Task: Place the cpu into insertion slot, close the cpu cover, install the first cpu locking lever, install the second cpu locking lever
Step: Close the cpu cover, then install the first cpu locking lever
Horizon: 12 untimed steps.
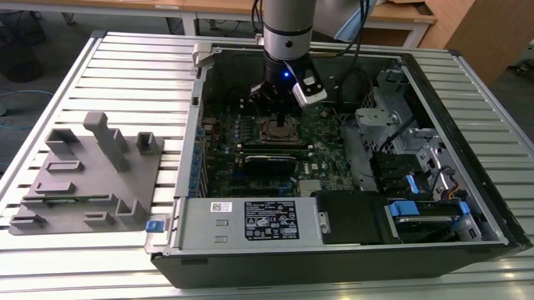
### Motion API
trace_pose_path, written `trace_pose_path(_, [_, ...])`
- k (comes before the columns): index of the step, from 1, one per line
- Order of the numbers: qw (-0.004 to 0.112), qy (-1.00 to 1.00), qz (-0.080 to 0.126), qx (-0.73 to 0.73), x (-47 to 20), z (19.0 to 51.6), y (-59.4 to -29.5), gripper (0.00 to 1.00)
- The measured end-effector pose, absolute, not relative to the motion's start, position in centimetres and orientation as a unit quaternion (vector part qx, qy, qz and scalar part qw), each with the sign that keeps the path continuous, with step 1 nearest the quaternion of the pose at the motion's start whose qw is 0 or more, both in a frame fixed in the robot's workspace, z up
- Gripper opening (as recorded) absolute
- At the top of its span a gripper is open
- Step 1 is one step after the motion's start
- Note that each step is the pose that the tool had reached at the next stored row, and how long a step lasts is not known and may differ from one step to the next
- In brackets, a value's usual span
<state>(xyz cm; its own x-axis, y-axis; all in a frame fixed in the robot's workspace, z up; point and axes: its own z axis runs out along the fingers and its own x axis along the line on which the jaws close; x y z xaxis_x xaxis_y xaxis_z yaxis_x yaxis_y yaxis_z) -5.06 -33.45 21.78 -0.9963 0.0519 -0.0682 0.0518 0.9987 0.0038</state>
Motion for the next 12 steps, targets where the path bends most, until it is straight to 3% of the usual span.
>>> trace_pose_path(12, [0.028,0.999,0.001,0.026,-5.06,21.85,-33.45,0.11])
